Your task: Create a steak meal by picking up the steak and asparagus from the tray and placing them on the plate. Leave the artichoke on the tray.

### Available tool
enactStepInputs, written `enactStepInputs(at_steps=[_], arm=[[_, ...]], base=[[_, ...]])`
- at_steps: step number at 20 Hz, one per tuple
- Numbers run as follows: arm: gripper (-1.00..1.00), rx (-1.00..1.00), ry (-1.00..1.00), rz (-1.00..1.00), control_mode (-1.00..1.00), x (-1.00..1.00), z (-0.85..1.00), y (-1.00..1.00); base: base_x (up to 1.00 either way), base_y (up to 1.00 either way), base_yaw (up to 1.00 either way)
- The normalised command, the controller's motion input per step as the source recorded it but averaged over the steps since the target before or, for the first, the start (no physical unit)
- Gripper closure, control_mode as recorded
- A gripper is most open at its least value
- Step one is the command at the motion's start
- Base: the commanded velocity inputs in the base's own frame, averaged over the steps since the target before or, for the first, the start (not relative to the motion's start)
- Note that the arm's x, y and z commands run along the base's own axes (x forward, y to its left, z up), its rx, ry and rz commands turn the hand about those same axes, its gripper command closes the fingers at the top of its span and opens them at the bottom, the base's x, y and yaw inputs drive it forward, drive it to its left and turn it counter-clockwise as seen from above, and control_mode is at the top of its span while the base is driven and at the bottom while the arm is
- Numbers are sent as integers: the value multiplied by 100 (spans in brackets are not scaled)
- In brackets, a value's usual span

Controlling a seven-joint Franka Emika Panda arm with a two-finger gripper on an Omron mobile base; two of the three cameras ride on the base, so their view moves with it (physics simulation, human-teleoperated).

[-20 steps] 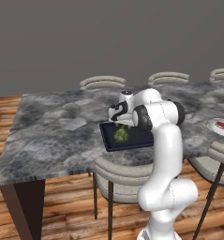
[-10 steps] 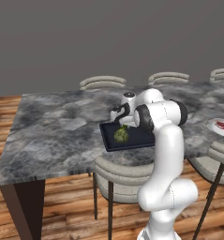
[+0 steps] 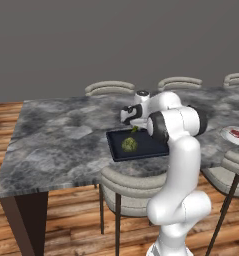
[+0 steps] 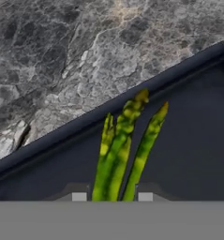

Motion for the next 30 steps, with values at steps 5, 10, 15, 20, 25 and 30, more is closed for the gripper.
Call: enactStepInputs(at_steps=[5,10,15,20,25,30], arm=[[100,0,-6,0,-100,-7,62,-26],[100,-5,-9,12,-100,-44,45,-52],[100,-15,-7,24,-100,-86,23,-82],[100,-19,-2,22,-100,-98,18,-92],[100,-17,0,14,-100,-63,12,-100],[100,-17,0,6,-100,-40,0,-100]], base=[[0,0,0],[0,0,0],[0,0,0],[0,0,0],[0,0,0],[0,0,0]])
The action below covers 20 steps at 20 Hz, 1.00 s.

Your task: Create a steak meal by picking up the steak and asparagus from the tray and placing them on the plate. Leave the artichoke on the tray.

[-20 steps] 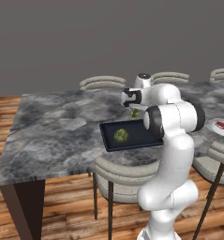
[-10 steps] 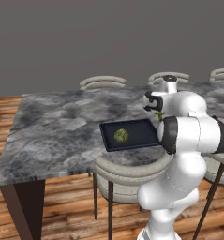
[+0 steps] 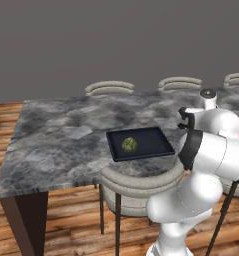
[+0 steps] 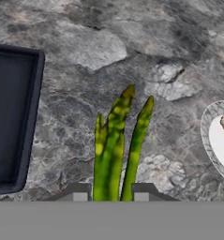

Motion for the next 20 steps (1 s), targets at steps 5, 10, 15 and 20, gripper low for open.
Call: enactStepInputs(at_steps=[5,10,15,20], arm=[[100,-14,0,1,-100,-23,0,-100],[100,-10,1,0,-100,-1,0,-100],[100,0,3,0,-100,11,-1,-93],[100,0,4,1,-100,17,-7,-55]], base=[[0,0,0],[0,0,0],[0,0,0],[0,0,0]])
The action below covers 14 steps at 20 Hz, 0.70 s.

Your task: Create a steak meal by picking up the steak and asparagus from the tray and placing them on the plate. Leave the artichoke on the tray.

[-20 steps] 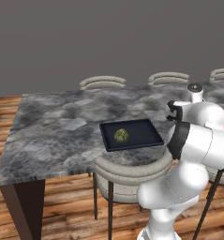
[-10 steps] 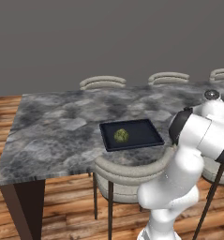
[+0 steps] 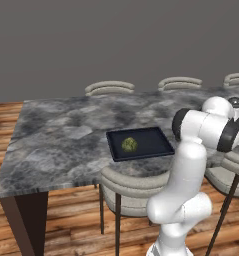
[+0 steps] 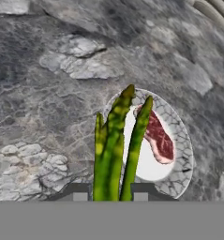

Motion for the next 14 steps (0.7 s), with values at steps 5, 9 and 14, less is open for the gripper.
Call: enactStepInputs(at_steps=[5,9,14], arm=[[100,0,4,4,-100,23,-7,-42],[100,0,8,4,-100,29,-23,-44],[100,0,10,4,-100,27,-41,-31]], base=[[0,0,0],[0,0,0],[0,0,0]])
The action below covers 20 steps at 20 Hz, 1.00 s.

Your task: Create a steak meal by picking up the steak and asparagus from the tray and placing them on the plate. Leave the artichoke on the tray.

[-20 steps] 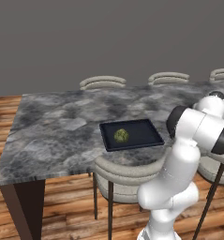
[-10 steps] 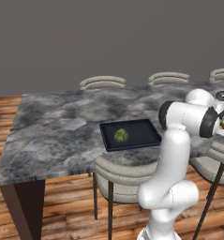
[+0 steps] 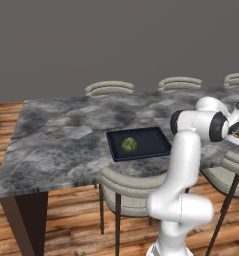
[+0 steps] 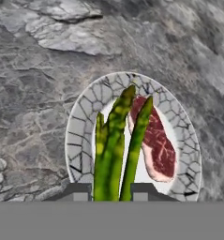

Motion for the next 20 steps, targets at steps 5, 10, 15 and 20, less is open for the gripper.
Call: enactStepInputs(at_steps=[5,10,15,20], arm=[[100,0,11,3,-100,31,-31,-28],[100,0,9,3,-100,39,-33,-18],[-100,0,6,2,-100,38,-20,-29],[-100,0,0,1,-100,19,-1,-33]], base=[[0,0,0],[0,0,0],[0,0,0],[0,0,0]])
